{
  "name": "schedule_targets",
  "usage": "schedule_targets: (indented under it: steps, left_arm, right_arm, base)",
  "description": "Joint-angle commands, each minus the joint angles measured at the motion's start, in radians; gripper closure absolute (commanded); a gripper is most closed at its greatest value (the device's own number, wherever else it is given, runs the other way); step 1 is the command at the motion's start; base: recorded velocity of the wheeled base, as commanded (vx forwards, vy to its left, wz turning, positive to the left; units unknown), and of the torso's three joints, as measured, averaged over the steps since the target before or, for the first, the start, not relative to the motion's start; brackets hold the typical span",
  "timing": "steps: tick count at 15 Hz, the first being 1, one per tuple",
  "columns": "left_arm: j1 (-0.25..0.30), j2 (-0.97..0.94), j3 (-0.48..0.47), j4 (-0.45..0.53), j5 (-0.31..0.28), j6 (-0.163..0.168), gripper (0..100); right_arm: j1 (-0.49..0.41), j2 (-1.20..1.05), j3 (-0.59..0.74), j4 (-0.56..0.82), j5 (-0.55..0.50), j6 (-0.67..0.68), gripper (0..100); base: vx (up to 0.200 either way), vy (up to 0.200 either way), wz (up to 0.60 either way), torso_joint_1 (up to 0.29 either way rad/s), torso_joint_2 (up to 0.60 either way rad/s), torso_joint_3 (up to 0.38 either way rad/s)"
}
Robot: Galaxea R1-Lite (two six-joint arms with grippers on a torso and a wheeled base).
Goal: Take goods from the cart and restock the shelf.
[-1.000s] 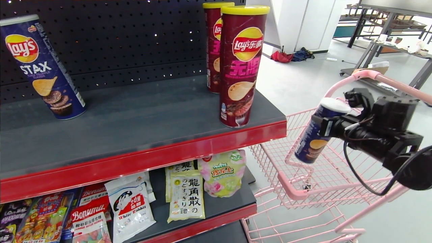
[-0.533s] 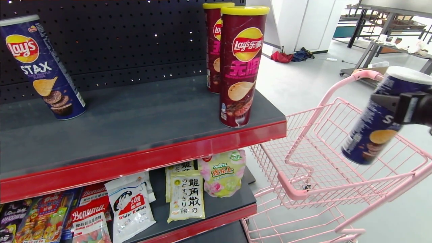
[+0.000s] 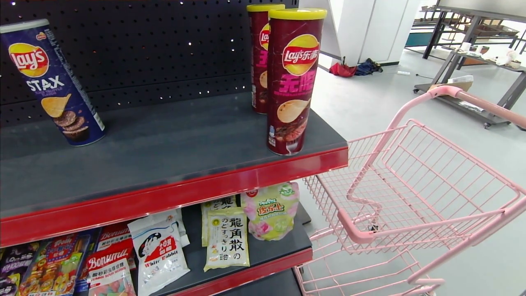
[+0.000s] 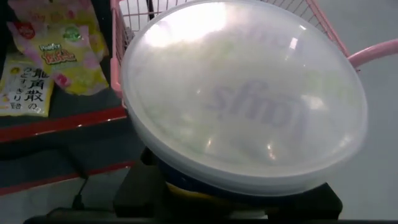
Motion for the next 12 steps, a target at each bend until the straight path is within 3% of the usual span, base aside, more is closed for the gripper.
schedule_targets:
  steps: [1, 5, 12]
  left_arm:
    - [0.0, 0.0, 0.0, 0.0, 0.0, -0.001, 0]
    - [0.0, 0.0, 0.0, 0.0, 0.0, -0.002, 0]
    - [0.0, 0.0, 0.0, 0.0, 0.0, -0.002, 0]
  right_arm:
    - [-0.001, -0.128, 0.064, 0.009, -0.001, 0.0, 100]
    - [-0.001, -0.136, 0.076, 0.009, -0.01, 0.0, 100]
    - [0.003, -0.13, 0.082, 0.003, -0.007, -0.005, 100]
  base:
    - [0.0, 0.0, 0.0, 0.0, 0.0, 0.0]
    - [0.0, 0.0, 0.0, 0.015, -0.05, -0.032]
    - [0.0, 0.0, 0.0, 0.17, -0.5, -0.32]
